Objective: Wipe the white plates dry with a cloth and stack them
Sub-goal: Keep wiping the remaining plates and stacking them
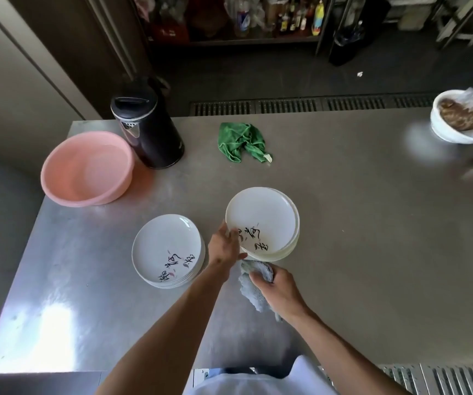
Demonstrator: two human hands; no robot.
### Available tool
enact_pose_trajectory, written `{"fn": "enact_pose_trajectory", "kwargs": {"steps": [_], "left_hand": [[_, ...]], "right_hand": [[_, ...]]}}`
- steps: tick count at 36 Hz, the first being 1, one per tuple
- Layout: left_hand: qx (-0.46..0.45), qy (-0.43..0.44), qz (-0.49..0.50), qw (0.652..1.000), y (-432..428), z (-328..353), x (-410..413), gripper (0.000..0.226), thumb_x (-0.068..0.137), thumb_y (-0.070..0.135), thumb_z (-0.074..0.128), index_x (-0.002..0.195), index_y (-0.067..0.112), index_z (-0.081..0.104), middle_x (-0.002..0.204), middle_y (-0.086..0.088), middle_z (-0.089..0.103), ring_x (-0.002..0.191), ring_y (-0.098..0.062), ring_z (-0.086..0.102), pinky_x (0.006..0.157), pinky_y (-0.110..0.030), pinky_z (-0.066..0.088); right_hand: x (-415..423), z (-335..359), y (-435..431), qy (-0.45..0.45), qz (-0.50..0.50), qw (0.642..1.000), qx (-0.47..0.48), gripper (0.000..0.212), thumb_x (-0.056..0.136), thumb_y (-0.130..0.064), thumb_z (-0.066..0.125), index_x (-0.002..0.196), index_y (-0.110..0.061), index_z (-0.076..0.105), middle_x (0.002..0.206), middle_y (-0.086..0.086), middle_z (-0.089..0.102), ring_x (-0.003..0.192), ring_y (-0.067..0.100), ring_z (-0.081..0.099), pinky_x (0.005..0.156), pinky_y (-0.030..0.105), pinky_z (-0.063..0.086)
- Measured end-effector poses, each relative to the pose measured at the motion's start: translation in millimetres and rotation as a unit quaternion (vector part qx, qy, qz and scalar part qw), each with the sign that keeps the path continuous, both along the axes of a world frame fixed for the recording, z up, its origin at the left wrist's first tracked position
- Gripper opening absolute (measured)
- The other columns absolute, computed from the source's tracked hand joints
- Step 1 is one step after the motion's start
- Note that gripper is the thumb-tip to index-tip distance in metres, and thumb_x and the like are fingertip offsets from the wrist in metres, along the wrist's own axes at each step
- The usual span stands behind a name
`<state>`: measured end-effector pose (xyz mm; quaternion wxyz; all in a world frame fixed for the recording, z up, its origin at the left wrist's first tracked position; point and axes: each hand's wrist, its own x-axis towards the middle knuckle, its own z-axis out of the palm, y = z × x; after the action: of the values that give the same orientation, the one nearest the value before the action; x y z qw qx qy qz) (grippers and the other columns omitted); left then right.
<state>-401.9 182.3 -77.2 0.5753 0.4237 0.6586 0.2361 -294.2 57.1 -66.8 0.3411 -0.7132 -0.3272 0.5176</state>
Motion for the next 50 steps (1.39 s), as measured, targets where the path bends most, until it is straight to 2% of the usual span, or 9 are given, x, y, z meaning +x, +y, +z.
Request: {"fn": "enact_pose_trajectory", "kwargs": {"steps": [8,12,18,21,25,31,36,39,50], "left_hand": [[-0.014,0.058,-0.092,0.994,3.2,5.1,1.1,0.049,0.104,0.027,0.047,0.152,0.016,0.043,0.131,-0.017,0.062,0.110,-0.035,0.063,0.088,-0.051,0.061],[0.049,0.103,-0.065,0.991,8.1,12.9,-27.6,0.041,0.099,0.023,0.051,0.138,0.009,0.056,0.097,-0.020,0.069,0.095,-0.041,0.066,0.088,-0.049,0.057],[0.103,0.222,0.024,0.969,11.8,20.2,-109.6,0.041,0.099,0.019,0.054,0.139,0.013,0.059,0.126,-0.012,0.063,0.093,-0.026,0.065,0.095,-0.034,0.049],[0.092,0.261,0.074,0.958,4.4,20.4,-151.7,0.045,0.095,0.016,0.058,0.139,0.009,0.058,0.133,-0.020,0.056,0.115,-0.035,0.060,0.105,-0.039,0.044],[0.026,0.257,0.082,0.963,-10.6,24.2,-185.2,0.069,0.079,0.034,0.052,0.142,0.006,0.056,0.131,-0.027,0.055,0.130,-0.039,0.045,0.109,-0.043,0.042],[-0.002,0.160,0.111,0.981,-19.2,18.6,-197.8,0.063,0.081,0.024,0.056,0.140,0.001,0.057,0.132,-0.020,0.062,0.126,-0.037,0.055,0.106,-0.048,0.048],[-0.011,0.131,0.142,0.981,-14.2,9.5,-204.2,0.044,0.077,0.017,0.055,0.116,0.001,0.069,0.106,-0.018,0.069,0.103,-0.038,0.064,0.081,-0.034,0.047],[-0.011,0.115,0.166,0.979,-11.8,4.9,-208.0,0.041,0.088,0.006,0.058,0.128,0.003,0.065,0.116,-0.016,0.070,0.108,-0.034,0.065,0.093,-0.040,0.054],[-0.037,0.064,0.198,0.977,-0.9,-4.4,-219.7,0.041,0.089,-0.004,0.058,0.129,0.004,0.061,0.091,-0.004,0.067,0.076,-0.011,0.060,0.063,-0.022,0.046]], "right_hand": [[1.3,-1.4,6.0,-0.005,0.024,1.000,0.005,0.008,0.090,-0.026,0.067,0.092,-0.033,0.071,0.089,-0.017,0.075,0.080,-0.001,0.069,0.067,0.005,0.046],[-6.4,2.0,10.0,0.013,0.033,0.999,0.025,0.007,0.091,-0.013,0.057,0.087,-0.013,0.063,0.072,0.014,0.066,0.063,0.032,0.057,0.053,0.011,0.044],[-30.4,4.1,30.9,-0.037,0.070,0.997,0.025,0.013,0.100,-0.024,0.053,0.102,-0.020,0.065,0.077,-0.013,0.064,0.068,0.001,0.057,0.069,0.021,0.046],[-52.1,1.5,43.5,-0.062,0.111,0.991,0.048,0.013,0.101,-0.025,0.051,0.090,-0.026,0.057,0.066,-0.011,0.051,0.056,0.001,0.045,0.062,0.025,0.039],[-83.5,-2.2,56.9,-0.066,0.142,0.987,0.038,0.024,0.104,-0.031,0.044,0.122,-0.031,0.059,0.087,-0.017,0.062,0.081,0.004,0.059,0.066,0.010,0.040],[-121.4,-11.3,63.4,-0.105,0.241,0.962,0.080,0.056,0.106,-0.020,0.042,0.159,-0.018,0.021,0.164,-0.008,0.018,0.151,0.004,0.014,0.116,0.008,0.007],[-124.4,-25.5,59.0,-0.163,0.294,0.938,0.080,0.061,0.106,-0.017,0.042,0.159,-0.009,0.012,0.167,0.005,-0.001,0.153,0.011,-0.001,0.105,-0.003,-0.003],[-124.0,-24.8,60.8,-0.163,0.286,0.941,0.080,0.060,0.105,-0.018,0.044,0.158,-0.008,0.017,0.167,0.003,0.001,0.153,0.012,0.005,0.106,-0.003,-0.001],[-126.0,-12.5,63.1,-0.160,0.265,0.949,0.053,0.055,0.106,-0.018,0.043,0.157,-0.009,0.025,0.167,0.000,0.008,0.153,0.009,0.011,0.116,0.013,0.011]]}}
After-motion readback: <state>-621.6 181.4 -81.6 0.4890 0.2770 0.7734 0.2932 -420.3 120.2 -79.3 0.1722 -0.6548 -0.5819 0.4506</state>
